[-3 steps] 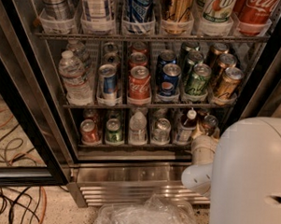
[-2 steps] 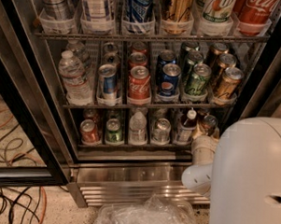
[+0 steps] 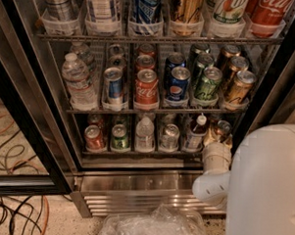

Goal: Pick orange can from bottom shelf of fridge

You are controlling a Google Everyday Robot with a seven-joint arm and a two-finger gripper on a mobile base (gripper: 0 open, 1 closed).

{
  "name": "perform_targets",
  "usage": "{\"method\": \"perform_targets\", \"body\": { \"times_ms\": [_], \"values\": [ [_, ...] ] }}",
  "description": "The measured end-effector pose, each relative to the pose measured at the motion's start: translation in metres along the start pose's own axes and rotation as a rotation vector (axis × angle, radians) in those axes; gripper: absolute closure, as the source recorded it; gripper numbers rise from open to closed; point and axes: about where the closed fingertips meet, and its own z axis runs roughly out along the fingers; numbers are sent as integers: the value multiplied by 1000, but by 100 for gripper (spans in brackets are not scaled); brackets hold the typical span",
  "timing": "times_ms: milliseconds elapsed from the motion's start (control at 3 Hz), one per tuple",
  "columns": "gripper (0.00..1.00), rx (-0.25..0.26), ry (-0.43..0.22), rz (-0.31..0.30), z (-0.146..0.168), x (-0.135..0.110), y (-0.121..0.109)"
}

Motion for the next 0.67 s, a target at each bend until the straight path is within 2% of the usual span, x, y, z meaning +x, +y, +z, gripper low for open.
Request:
{"method": "perform_targets", "body": {
  "times_ms": [667],
  "values": [
    [100, -79, -90, -15, -36, -57, 13]
  ]
}}
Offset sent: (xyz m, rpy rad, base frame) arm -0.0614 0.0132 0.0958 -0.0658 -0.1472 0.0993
